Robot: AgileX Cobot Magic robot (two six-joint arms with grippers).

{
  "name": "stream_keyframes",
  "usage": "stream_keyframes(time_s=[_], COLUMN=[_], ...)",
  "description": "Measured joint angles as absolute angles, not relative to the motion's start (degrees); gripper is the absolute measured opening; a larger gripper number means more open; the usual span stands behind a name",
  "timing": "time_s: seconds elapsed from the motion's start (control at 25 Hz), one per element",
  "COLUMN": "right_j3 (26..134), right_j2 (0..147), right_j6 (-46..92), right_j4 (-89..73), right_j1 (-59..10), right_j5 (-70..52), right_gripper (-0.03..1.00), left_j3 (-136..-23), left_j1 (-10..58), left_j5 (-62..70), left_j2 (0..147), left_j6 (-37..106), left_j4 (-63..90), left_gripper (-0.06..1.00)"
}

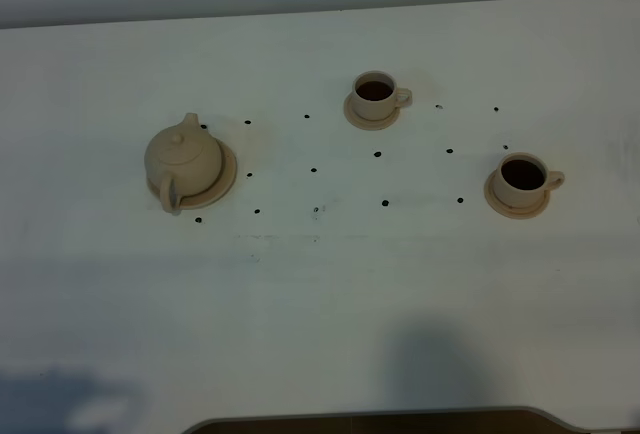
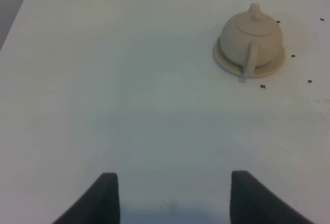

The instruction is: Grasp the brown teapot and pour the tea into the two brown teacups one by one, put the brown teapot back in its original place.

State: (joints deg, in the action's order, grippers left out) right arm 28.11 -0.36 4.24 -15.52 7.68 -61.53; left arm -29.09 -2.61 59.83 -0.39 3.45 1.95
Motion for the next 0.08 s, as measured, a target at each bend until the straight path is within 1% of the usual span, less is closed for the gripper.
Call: stream_keyframes(time_s=[0.08], right_j3=[28.11], right_j2=[-0.36], right_j6=[4.24], right_j4=[-15.52], right_j1=[7.68], right_j5=[-61.53], right_gripper=[0.45], left_j3=[-29.09], left_j1=[-2.61], left_j5=[59.83], left_j2=[-0.39], left_j6=[3.45], left_j4=[1.95], left_gripper=[0.51])
